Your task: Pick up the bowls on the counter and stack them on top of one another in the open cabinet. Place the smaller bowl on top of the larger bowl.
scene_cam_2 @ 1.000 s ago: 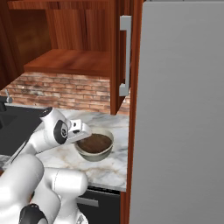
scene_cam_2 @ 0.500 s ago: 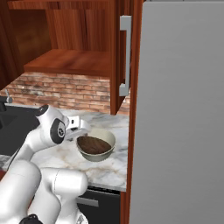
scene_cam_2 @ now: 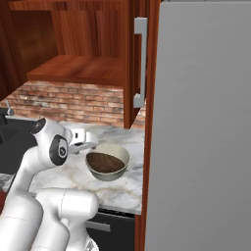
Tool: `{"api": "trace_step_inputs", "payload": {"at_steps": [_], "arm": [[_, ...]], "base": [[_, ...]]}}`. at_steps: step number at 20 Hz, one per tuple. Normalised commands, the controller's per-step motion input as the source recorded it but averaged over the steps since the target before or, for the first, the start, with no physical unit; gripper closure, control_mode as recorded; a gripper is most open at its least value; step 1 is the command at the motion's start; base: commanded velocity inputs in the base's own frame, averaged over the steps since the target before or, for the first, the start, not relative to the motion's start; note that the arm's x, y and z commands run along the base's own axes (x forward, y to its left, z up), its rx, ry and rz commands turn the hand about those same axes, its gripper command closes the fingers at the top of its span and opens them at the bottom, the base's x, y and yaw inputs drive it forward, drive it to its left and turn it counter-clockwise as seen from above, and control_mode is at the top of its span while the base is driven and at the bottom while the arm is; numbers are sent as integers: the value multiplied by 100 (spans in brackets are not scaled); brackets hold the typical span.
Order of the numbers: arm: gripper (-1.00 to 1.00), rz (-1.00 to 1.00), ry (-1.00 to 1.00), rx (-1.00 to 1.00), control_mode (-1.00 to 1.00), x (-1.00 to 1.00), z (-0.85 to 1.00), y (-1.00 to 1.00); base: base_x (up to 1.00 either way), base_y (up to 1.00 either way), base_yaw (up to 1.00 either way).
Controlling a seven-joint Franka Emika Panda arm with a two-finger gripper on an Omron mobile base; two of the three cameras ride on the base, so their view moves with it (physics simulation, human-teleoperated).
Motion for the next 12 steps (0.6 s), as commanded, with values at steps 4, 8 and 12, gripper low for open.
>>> {"api": "trace_step_inputs", "payload": {"at_steps": [4,8,12], "arm": [[-100,0,-2,0,-100,-27,7,0],[-100,-1,2,0,-100,-23,5,17],[-100,-3,5,0,-100,-12,3,30]], "base": [[0,0,0],[0,0,0],[0,0,0]]}}
